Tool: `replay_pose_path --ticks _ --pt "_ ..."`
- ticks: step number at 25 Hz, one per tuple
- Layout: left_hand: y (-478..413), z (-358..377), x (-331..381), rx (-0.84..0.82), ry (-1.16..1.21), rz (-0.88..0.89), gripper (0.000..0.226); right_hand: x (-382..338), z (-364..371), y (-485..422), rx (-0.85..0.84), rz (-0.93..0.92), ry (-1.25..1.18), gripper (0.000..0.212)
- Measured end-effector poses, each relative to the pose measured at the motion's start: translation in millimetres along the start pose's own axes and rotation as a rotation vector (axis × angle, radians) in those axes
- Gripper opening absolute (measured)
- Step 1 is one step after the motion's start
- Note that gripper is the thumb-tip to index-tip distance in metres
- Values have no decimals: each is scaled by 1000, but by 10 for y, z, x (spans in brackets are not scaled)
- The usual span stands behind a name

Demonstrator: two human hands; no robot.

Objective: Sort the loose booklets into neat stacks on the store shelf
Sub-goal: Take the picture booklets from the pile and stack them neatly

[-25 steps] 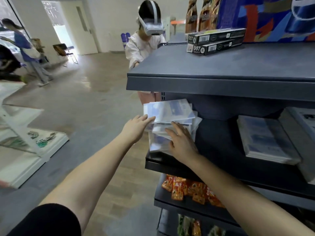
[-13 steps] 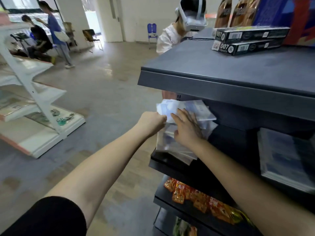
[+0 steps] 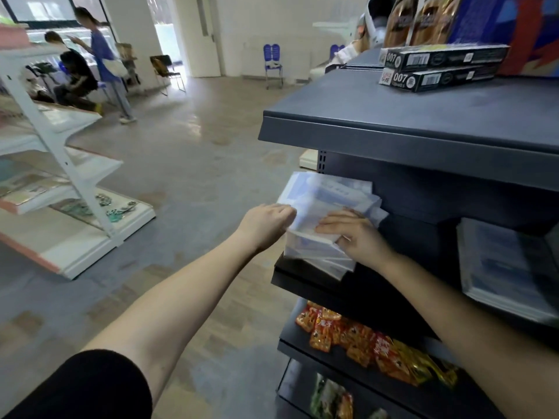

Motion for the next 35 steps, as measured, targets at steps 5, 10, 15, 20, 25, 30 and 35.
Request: replay_pose_path --ticks 5,10,15,20,25,30,35 --pt "-115 -47 346 -293 -214 -102 20 35 -285 207 86 72 279 42" --pt "20 -332 991 -120 -207 43 25 -328 -36 269 104 181 527 33" --pt "150 -270 806 151 -73 268 42 -148 -324 743 233 191 42 48" --pt "200 -6 720 -211 -209 158 50 13 -531 1025 159 345 343 46" --pt "170 -310 1175 -175 -380 145 33 -185 -387 1009 -129 606 530 64" --pt "275 -422 1483 51 -244 319 12 -233 -148 820 -58 611 552 48" --pt "446 -178 866 -23 126 424 60 -91 -374 973 220 347 265 45"
Point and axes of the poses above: each hand's wrist, its own y-axis away from the middle knuckle, its own z-axis out of the palm, x = y × z, the point moved 6 cm from there along -y, towards the middle knuckle, and after that the axes turned 6 degrees about -x, right-handed, at the moved point
